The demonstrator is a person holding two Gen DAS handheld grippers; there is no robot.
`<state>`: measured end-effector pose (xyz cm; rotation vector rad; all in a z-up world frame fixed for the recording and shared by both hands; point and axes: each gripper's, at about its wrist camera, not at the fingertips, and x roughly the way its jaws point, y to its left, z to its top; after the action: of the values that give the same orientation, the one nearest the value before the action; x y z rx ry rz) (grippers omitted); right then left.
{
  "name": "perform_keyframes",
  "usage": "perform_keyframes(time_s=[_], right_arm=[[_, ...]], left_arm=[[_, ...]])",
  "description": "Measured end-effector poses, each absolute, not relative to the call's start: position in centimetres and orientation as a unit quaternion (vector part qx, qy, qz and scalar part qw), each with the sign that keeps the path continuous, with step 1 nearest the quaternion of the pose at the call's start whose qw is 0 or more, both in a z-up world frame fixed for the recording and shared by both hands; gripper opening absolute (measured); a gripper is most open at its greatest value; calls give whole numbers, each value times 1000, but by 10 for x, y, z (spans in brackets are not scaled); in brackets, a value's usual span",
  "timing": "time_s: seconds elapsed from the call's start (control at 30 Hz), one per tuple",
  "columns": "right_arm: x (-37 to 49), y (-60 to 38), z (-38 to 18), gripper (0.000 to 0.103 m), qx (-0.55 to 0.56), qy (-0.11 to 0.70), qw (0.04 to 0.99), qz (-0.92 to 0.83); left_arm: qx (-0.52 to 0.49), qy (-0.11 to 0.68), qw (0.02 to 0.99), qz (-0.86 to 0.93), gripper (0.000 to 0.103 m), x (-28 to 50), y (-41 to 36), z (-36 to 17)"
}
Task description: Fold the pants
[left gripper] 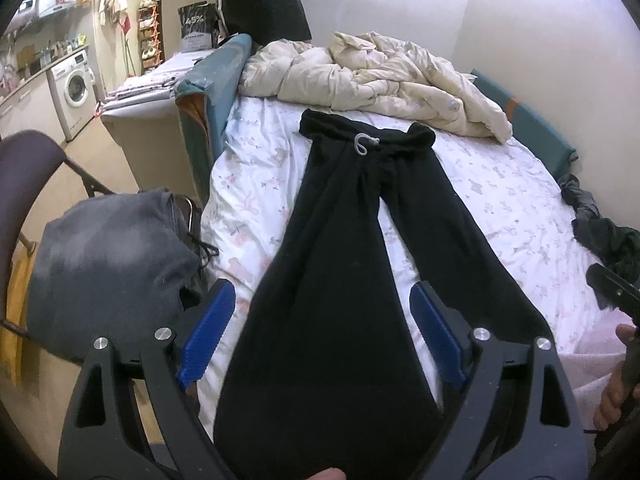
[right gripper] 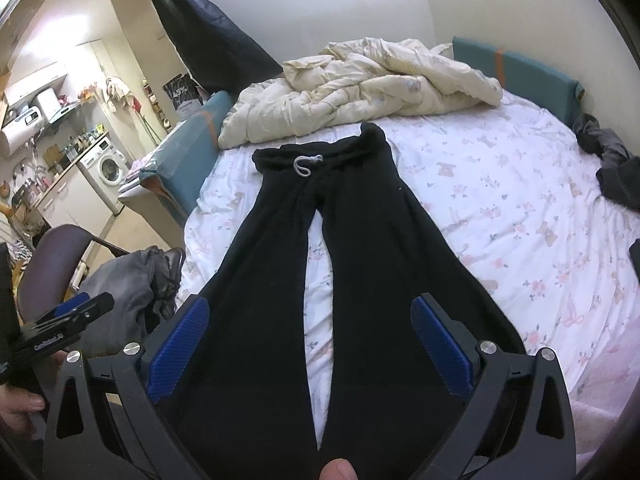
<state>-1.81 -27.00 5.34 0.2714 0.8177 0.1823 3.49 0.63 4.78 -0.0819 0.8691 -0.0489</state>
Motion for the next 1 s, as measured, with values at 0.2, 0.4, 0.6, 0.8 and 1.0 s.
perform_keyframes(time_s=[0.2, 0.4, 0.6, 0.8, 1.0], right_arm=[[49, -278, 26, 103, 99, 422, 897, 88], [215, -305, -34, 103, 15, 453, 887, 87], [383, -329, -91, 103, 28, 493, 868, 49], [488, -321, -143, 103, -42, 532, 846, 16], [547, -311, -187, 103, -103, 561, 821, 17]], left_arm=[[-14, 420, 907, -26, 88, 121, 15, 14], [62, 441, 895, -22, 88, 308, 20, -60], [101, 482, 870, -22, 88, 458, 18, -121], [167, 509, 844, -31, 88, 542, 2, -159], [175, 543, 820, -38, 88, 598, 5, -189]])
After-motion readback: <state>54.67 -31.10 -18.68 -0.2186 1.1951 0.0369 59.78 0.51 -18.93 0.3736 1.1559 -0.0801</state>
